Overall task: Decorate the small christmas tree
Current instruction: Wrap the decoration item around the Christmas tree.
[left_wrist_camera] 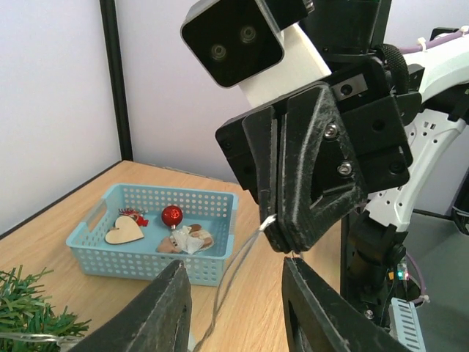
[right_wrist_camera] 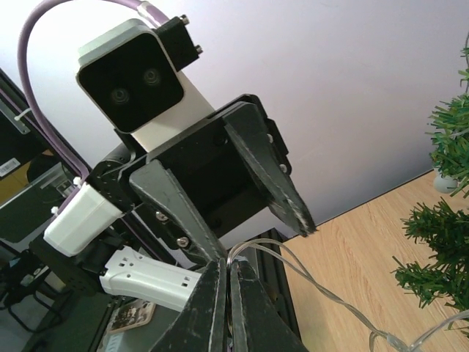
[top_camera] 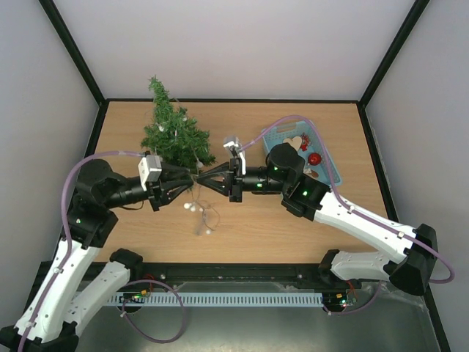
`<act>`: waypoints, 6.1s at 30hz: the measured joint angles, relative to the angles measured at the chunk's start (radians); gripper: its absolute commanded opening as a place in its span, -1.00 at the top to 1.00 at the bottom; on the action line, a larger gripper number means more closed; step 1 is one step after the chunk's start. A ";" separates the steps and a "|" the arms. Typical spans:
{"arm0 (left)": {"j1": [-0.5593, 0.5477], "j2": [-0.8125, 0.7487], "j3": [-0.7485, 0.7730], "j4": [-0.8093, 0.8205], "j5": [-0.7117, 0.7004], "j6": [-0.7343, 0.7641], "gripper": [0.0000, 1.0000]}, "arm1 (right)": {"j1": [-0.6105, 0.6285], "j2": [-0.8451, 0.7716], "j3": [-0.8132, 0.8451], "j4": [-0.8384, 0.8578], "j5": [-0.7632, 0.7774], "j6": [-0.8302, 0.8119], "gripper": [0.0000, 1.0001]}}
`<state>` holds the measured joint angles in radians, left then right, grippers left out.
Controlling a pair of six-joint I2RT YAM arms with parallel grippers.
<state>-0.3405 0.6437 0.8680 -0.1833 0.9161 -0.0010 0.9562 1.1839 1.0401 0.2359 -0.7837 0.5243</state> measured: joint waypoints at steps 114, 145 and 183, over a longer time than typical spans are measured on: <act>-0.063 -0.056 0.245 -0.217 -1.410 0.018 0.95 | 0.131 -0.022 -0.209 0.208 0.396 -0.034 0.97; -0.064 -0.198 0.141 -0.301 -0.658 -0.137 0.06 | 0.131 0.257 0.042 0.361 0.379 0.222 0.97; -0.065 -0.103 0.082 -0.275 -0.694 -0.090 0.95 | 0.132 0.108 -0.127 0.360 0.429 0.167 0.30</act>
<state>-0.4053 0.5404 0.9504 -0.4583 0.2226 -0.0910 1.0882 1.2919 0.9131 0.5964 -0.3550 0.6914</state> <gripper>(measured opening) 0.028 0.333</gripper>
